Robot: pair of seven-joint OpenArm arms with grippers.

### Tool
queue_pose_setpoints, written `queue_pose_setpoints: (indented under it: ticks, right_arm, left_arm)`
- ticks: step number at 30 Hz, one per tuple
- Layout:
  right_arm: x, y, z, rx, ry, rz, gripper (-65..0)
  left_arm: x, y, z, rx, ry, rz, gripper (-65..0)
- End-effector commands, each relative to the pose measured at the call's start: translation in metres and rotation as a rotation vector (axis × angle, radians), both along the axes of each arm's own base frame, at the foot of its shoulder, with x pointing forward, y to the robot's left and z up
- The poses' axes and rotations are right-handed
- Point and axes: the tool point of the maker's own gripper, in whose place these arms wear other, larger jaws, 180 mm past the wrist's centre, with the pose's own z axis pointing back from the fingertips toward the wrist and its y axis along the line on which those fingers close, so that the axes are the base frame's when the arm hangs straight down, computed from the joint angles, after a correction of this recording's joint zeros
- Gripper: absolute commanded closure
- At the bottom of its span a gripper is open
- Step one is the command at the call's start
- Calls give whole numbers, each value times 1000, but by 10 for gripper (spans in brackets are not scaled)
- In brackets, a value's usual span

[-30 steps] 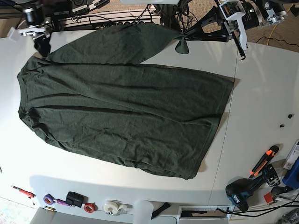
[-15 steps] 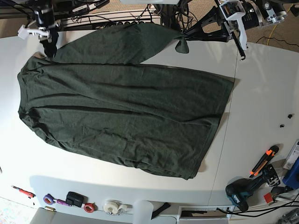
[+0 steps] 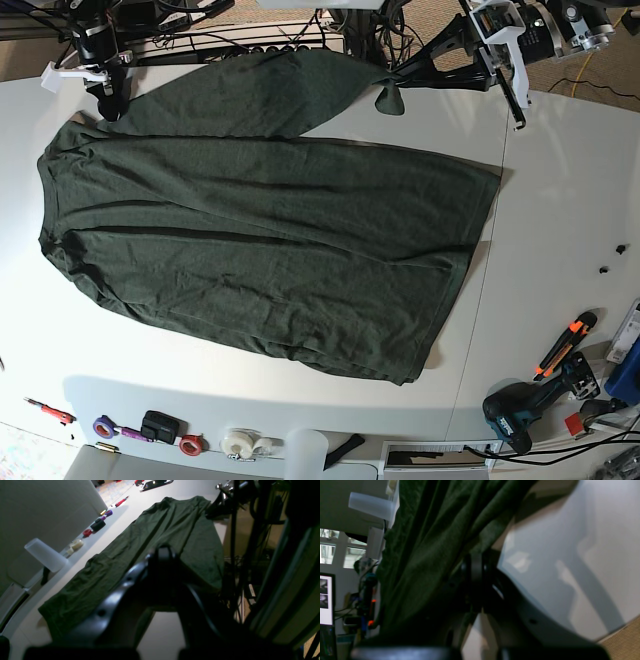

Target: Layout the t-shirt on the table in an organized manner, then fold the t-shirt properly

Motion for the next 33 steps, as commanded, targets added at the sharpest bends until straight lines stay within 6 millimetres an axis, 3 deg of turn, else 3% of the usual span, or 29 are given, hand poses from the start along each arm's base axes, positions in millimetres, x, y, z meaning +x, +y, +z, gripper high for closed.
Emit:
queue_pose_setpoints:
  ticks: [1, 9, 21, 25, 28, 33]
  right_arm:
    - [-2, -6, 7, -29, -4, 11, 0]
    - [-24, -14, 9, -40, 36, 33, 0]
    - [-37, -1, 22, -61, 21, 124, 0]
    - [-36, 2, 39, -129, 17, 171, 0]
    - [-30, 5, 51, -170, 10, 204, 0]
    - [-26, 11, 60, -204, 16, 250, 0]
  left_arm:
    - [-1, -1, 12, -42, -18, -8, 0]
    - [-1, -1, 12, -43, -18, -8, 0]
    - [-2, -1, 13, -50, -21, -10, 0]
    - [-2, -1, 15, -62, -22, -11, 0]
    - [-2, 0, 27, -135, -24, -11, 0]
    - [-4, 0, 38, -195, -36, -19, 0]
